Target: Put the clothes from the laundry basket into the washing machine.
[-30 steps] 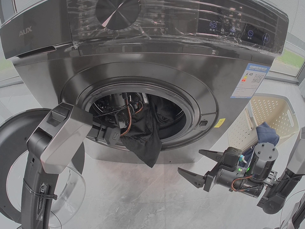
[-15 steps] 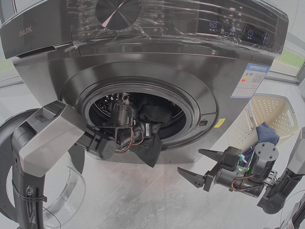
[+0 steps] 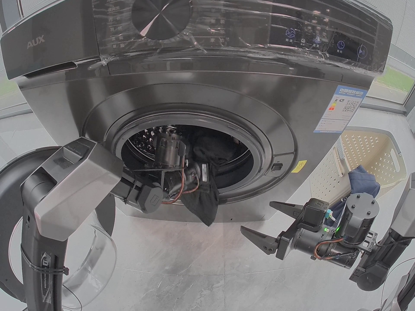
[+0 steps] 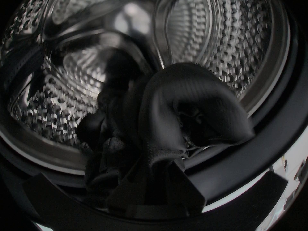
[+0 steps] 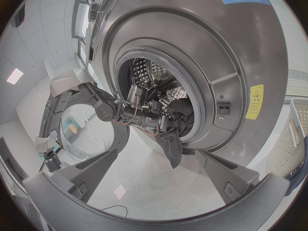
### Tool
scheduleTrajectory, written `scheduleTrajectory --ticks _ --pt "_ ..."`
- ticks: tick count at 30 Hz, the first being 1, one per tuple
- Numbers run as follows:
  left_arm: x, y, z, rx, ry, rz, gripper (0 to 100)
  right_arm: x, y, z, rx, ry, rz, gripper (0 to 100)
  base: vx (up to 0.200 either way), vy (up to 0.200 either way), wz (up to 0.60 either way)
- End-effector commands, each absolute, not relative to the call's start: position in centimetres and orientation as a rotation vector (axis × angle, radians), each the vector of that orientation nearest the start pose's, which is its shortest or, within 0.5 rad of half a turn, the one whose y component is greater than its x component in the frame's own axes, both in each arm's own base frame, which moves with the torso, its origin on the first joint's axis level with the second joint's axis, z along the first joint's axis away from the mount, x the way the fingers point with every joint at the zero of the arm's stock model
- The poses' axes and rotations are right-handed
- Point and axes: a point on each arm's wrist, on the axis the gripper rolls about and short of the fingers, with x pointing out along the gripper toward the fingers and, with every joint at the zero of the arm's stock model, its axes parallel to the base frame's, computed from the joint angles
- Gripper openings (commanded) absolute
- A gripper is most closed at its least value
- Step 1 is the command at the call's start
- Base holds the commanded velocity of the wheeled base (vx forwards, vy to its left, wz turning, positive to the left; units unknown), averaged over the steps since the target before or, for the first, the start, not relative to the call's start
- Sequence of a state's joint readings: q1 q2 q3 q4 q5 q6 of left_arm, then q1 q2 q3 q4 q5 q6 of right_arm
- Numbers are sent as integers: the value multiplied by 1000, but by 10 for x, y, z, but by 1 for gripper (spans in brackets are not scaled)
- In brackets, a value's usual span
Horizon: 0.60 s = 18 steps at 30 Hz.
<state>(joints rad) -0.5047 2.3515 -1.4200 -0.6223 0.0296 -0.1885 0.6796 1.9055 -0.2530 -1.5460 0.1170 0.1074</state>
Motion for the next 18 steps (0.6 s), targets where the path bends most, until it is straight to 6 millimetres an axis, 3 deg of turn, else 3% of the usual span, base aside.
scheduleTrajectory --ticks 1,6,11,12,18 --pt "440 -233 96 -160 228 -402 0 202 166 93 72 144 789 100 0 0 0" --pt "466 -232 119 -239 57 -340 0 203 167 93 74 139 788 100 0 0 0" --pt "470 -231 125 -250 19 -332 0 203 167 94 74 138 788 100 0 0 0" --pt "469 -231 124 -248 29 -333 100 203 167 93 74 139 788 100 0 0 0" --pt "449 -234 110 -218 136 -359 100 203 167 94 74 138 789 100 0 0 0"
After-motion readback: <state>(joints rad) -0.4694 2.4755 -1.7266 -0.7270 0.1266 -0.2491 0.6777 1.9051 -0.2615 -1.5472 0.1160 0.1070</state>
